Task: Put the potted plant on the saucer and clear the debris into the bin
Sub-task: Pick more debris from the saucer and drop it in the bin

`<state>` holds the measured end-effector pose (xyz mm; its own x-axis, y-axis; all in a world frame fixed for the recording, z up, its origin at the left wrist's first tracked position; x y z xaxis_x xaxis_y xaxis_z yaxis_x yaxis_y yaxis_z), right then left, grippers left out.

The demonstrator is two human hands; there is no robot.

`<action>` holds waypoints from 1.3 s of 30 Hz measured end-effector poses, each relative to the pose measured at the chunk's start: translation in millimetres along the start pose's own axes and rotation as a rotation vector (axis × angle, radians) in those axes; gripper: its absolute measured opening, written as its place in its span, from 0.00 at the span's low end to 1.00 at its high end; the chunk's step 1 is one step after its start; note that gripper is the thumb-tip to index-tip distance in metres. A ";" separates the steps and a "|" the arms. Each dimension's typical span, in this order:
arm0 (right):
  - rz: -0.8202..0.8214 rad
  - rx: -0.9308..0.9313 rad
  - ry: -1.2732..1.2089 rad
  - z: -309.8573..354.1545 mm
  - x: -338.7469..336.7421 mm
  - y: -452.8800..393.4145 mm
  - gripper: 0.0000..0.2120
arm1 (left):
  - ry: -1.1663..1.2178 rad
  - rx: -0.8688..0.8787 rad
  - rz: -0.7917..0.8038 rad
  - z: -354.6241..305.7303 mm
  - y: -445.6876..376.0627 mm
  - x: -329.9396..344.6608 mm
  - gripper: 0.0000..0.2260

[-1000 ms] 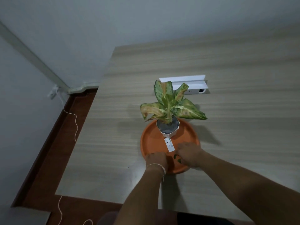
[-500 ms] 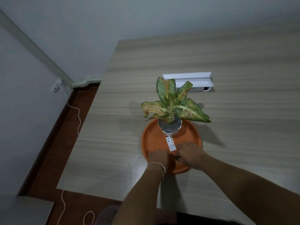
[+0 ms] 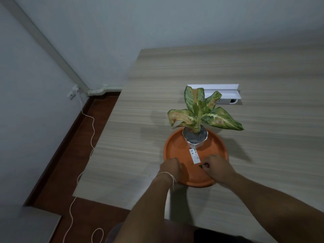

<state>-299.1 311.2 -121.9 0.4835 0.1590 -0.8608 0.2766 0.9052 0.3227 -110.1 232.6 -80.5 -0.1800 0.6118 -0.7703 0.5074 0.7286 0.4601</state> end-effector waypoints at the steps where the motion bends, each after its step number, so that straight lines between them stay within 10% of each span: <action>1: -0.018 0.009 -0.021 5.3 -0.6 -1.7 0.16 | 0.023 0.010 -0.046 8.2 5.4 -5.5 0.11; 11: 0.029 -0.133 -0.063 144.7 21.1 19.0 0.10 | 0.194 -0.052 -0.348 133.8 106.8 -43.5 0.06; 22: 0.272 -0.530 0.044 341.7 119.2 92.3 0.09 | 0.492 -0.491 -0.632 303.9 289.9 -26.7 0.03; 39: 0.493 -0.729 0.257 442.2 229.7 159.9 0.15 | 0.433 -0.470 -0.558 385.5 375.4 7.9 0.07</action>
<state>223.5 318.1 -93.9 0.1837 0.5971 -0.7808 -0.5467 0.7222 0.4237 403.8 392.3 -84.0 -0.6555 0.1188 -0.7458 -0.1371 0.9524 0.2722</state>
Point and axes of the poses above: each hand's wrist, its own y-axis away from the middle knuckle, its own x-axis out of the palm, z = x × y, the point moved 1 cm from there along -y, towards the middle knuckle, and after that the axes turned 8 degrees about x, right-handed, at the moved point
